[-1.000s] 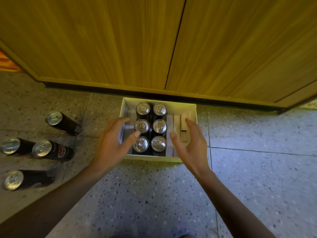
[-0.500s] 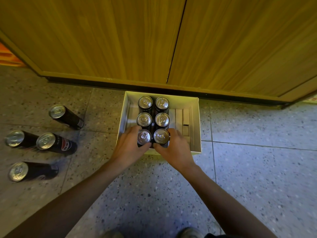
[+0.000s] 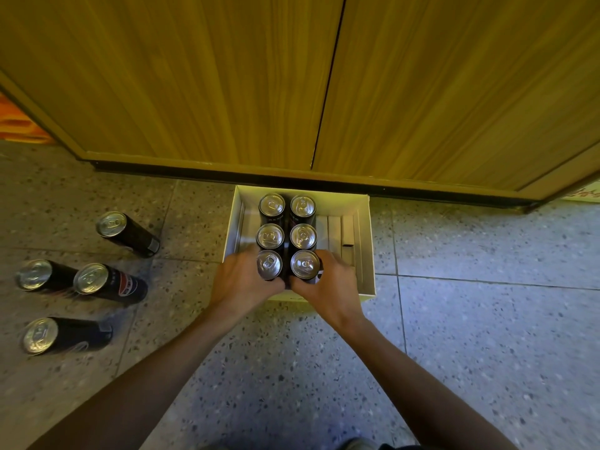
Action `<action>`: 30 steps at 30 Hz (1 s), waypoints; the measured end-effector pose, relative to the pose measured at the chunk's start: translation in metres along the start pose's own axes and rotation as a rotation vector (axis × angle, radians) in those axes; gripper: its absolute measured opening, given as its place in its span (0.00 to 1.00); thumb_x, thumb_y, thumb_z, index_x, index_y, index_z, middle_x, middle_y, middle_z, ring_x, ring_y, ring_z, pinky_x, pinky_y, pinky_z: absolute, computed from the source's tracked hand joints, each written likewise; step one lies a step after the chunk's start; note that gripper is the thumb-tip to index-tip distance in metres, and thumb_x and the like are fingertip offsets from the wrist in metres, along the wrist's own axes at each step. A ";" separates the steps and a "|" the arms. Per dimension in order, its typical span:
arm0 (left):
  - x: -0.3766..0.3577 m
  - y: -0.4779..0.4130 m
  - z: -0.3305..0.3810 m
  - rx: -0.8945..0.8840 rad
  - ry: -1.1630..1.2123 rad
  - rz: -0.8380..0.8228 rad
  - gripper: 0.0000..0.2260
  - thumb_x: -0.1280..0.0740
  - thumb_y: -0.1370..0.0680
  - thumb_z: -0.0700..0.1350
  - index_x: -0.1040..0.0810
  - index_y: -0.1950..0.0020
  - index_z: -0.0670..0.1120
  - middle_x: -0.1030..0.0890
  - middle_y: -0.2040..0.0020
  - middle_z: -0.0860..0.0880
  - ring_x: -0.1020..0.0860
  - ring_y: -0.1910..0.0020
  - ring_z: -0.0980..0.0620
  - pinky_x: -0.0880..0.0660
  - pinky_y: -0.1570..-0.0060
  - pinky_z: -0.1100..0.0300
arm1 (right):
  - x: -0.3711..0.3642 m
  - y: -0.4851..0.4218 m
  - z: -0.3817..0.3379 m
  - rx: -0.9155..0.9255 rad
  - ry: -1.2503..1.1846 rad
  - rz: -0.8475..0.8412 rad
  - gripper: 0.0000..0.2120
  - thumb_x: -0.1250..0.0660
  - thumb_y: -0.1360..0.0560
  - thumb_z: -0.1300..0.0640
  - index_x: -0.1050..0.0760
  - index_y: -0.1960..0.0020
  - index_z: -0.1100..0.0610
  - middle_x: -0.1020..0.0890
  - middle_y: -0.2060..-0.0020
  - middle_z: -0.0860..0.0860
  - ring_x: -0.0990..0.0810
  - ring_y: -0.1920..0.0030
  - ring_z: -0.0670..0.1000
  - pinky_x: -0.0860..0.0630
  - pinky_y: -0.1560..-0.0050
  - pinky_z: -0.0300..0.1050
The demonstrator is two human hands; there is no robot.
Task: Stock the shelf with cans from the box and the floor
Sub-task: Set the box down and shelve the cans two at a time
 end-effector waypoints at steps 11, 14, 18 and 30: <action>0.204 0.031 0.144 -0.328 0.299 0.013 0.22 0.20 0.36 0.51 0.22 0.47 0.50 0.20 0.52 0.54 0.20 0.55 0.57 0.21 0.58 0.58 | 0.165 -0.007 -0.175 0.285 -0.149 0.187 0.26 0.22 0.33 0.47 0.25 0.40 0.54 0.20 0.48 0.48 0.20 0.48 0.45 0.20 0.52 0.43; 0.283 0.052 0.197 -0.359 0.399 0.054 0.21 0.20 0.35 0.49 0.22 0.45 0.50 0.17 0.53 0.56 0.19 0.55 0.59 0.22 0.60 0.66 | 0.234 -0.004 -0.253 0.329 -0.182 0.227 0.26 0.22 0.33 0.46 0.25 0.40 0.55 0.20 0.48 0.49 0.20 0.48 0.46 0.20 0.53 0.45; 0.398 0.088 0.274 -0.365 0.474 0.095 0.22 0.22 0.34 0.53 0.22 0.42 0.52 0.17 0.51 0.61 0.18 0.52 0.62 0.22 0.57 0.69 | 0.331 0.011 -0.370 0.379 -0.224 0.228 0.26 0.22 0.32 0.47 0.25 0.40 0.55 0.21 0.47 0.47 0.20 0.46 0.46 0.20 0.51 0.46; 0.729 0.203 0.500 -0.452 0.652 0.220 0.21 0.26 0.34 0.61 0.24 0.42 0.65 0.19 0.45 0.65 0.22 0.44 0.64 0.23 0.52 0.67 | 0.597 0.058 -0.686 0.497 -0.315 0.276 0.24 0.24 0.30 0.43 0.25 0.39 0.51 0.19 0.47 0.44 0.19 0.45 0.48 0.19 0.51 0.50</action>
Point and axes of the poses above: each hand's wrist, its own y-axis away from the middle knuckle, its own x-axis out of the back of the hand, z = x × y, the point moved 7 cm from there along -y, towards the middle knuckle
